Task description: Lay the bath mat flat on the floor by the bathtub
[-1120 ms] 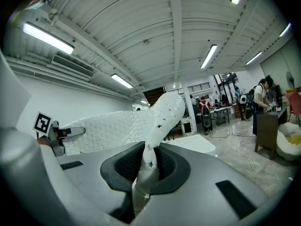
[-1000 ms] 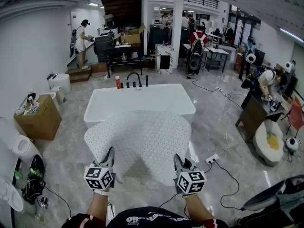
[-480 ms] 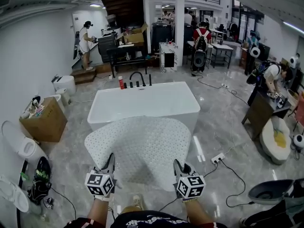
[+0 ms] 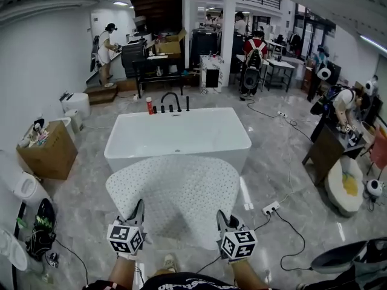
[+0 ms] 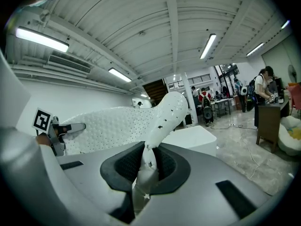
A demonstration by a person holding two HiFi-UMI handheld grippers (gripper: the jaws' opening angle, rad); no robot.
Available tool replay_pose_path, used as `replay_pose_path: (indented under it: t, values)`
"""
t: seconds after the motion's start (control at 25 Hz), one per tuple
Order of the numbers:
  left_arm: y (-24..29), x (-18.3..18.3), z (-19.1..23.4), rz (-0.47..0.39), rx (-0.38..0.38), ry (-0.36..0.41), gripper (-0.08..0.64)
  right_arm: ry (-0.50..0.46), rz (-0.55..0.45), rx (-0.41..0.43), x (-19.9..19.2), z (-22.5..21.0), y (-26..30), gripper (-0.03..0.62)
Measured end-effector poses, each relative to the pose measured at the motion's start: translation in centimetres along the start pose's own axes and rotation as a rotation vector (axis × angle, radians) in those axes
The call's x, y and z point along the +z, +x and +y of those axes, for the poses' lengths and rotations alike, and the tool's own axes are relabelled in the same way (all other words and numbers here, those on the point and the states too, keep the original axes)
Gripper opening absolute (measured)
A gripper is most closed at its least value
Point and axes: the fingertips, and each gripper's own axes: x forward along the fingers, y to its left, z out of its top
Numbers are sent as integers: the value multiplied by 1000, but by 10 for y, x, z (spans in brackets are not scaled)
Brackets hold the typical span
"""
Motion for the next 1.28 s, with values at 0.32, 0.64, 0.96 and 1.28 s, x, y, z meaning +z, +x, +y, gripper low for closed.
replay_pose_path:
  t: [0.32, 0.64, 0.96, 1.28]
  values:
    - [31, 7, 30, -32, -19, -21, 28, -38, 8, -13, 18, 5, 39, 49]
    - [64, 16, 94, -63, -6, -42, 28, -65, 0, -8, 39, 25, 103, 49]
    - [98, 18, 141, -78, -19, -53, 28, -90, 2, 1, 52, 43, 163, 49]
    - [120, 21, 199, -83, -11, -64, 28, -100, -6, -1, 61, 64, 211, 49]
